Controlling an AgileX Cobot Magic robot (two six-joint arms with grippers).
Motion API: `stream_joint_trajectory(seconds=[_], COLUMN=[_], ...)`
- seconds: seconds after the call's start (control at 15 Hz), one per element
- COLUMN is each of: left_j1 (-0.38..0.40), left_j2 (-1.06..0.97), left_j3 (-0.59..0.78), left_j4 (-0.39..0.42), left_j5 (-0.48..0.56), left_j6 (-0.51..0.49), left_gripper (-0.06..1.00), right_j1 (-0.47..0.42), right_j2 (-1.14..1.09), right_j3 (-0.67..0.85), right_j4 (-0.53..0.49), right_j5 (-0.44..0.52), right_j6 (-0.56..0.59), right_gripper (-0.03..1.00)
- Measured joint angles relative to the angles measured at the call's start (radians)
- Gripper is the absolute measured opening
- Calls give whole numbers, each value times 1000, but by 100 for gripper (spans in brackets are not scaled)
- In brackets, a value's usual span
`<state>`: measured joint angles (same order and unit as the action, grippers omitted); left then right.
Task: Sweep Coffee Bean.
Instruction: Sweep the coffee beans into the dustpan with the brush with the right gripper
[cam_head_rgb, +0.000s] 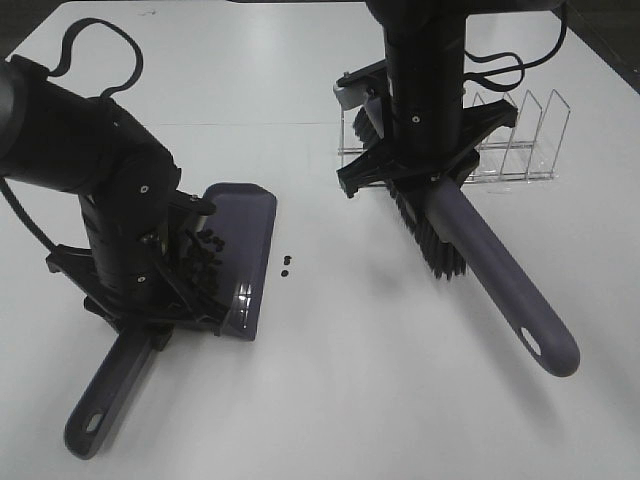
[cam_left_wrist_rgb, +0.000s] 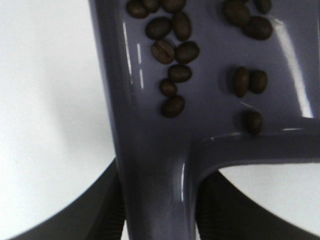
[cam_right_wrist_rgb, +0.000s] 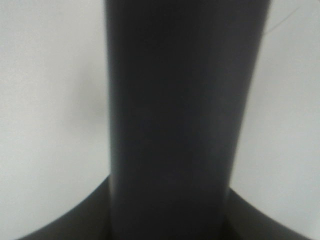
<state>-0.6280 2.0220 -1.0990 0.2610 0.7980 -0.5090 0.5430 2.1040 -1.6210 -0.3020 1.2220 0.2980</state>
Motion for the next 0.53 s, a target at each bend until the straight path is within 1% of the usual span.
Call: stream_joint_trajectory(seconds=[0.2,0.4,0.53], left_j1=[0,0,0], left_j2=[9,9,9], left_j3=[-1,-1,-1], left_j4=[2,2,2], left_j5=[-2,-2,-2], left_j6=[4,11,16], left_gripper=[35,35,35], right_j1=[0,0,0], right_j2=[44,88,116], right_j3=[0,0,-5], right_j4=[10,74,124], right_j5=[-12,-69,-86], right_j6=[0,6,7], right_gripper=[30,30,30])
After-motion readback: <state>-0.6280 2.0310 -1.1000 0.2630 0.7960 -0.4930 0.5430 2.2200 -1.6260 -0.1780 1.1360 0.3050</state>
